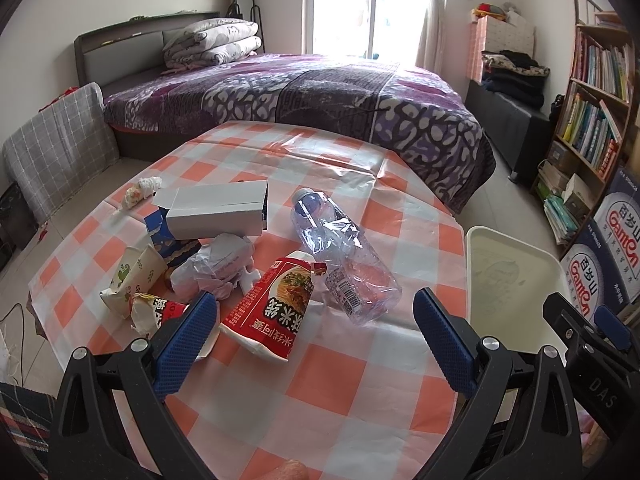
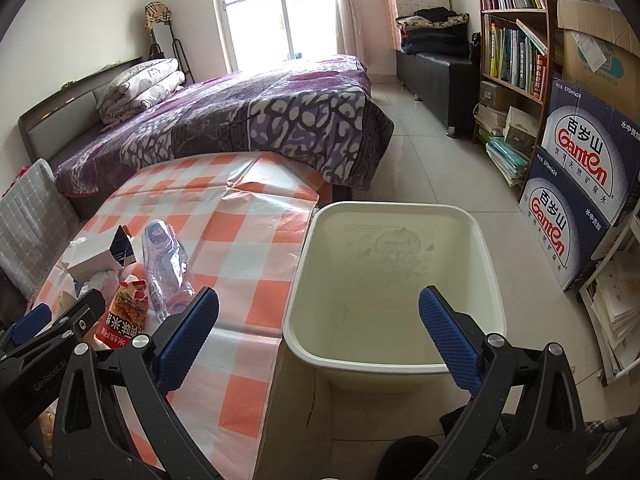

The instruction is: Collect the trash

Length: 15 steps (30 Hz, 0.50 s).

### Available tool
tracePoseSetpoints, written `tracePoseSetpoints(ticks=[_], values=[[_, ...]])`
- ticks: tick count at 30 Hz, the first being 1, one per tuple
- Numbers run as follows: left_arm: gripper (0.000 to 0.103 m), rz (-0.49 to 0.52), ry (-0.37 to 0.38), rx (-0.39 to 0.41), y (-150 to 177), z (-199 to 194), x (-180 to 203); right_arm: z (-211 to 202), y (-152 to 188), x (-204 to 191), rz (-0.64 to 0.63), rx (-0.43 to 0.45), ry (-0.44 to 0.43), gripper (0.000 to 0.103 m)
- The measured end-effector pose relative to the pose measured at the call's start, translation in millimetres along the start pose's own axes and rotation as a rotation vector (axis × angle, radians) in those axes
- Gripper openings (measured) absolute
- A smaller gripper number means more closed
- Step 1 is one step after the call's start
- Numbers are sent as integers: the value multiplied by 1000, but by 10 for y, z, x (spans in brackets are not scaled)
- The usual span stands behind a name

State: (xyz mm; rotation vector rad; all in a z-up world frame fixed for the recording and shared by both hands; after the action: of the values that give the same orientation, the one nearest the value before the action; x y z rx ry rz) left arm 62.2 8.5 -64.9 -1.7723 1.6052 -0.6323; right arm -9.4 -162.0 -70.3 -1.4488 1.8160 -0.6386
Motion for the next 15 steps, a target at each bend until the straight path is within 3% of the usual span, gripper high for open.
tracePoseSetpoints(ticks=[15], values=[[96, 2, -2, -2, 31, 26, -35, 13, 19, -10, 2, -4, -2, 96]])
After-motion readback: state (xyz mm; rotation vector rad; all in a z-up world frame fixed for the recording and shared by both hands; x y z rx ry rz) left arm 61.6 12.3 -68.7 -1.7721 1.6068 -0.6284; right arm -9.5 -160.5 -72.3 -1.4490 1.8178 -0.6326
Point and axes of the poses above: each gripper's, at about its wrist camera, not at the fingertips, and z roughly the way its jaws point, x to its right, y to its underside, the point moved 8 cm from there along z, roughly the way its jaws point, and after that the axes turned 9 degrees about -y, right-handed, at the moved point
